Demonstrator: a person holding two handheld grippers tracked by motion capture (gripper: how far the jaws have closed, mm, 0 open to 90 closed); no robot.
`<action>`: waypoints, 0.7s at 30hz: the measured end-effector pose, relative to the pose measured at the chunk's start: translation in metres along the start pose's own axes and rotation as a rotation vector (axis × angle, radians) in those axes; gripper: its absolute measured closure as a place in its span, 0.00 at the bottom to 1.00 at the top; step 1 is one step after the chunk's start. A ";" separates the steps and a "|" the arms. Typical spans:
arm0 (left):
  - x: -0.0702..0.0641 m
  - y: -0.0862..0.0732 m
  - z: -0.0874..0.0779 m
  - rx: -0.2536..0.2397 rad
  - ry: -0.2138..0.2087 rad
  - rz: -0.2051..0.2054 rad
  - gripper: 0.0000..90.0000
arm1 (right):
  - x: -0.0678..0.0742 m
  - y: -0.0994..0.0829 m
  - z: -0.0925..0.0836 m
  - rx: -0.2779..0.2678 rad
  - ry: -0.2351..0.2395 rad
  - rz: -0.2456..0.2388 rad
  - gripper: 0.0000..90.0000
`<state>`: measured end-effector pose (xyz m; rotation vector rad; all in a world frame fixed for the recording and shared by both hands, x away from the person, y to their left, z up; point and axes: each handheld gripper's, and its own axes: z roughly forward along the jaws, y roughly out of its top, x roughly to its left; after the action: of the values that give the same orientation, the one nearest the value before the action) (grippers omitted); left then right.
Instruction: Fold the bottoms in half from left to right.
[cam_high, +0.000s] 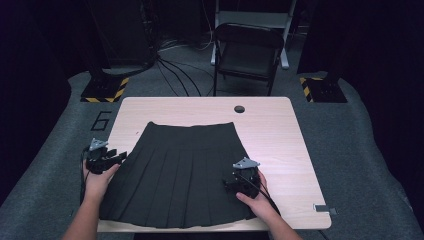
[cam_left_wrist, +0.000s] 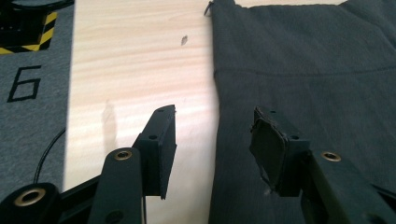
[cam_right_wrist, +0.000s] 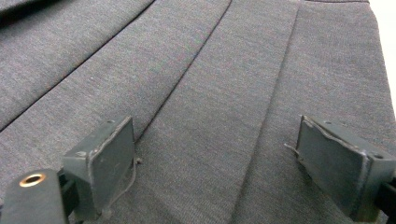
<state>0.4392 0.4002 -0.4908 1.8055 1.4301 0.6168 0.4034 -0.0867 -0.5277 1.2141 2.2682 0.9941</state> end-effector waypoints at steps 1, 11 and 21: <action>-0.001 0.003 0.006 0.011 0.004 0.003 0.56 | 0.000 0.000 0.000 -0.002 0.000 -0.007 0.12; -0.003 0.003 0.040 0.023 0.021 -0.022 0.57 | 0.000 0.000 0.000 -0.001 0.003 -0.008 0.12; -0.007 0.001 0.051 0.020 0.022 -0.017 0.58 | 0.000 0.000 0.000 -0.010 -0.002 -0.005 0.13</action>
<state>0.4763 0.3800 -0.5202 1.8054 1.4693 0.6175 0.4035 -0.0869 -0.5282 1.2035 2.2611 1.0014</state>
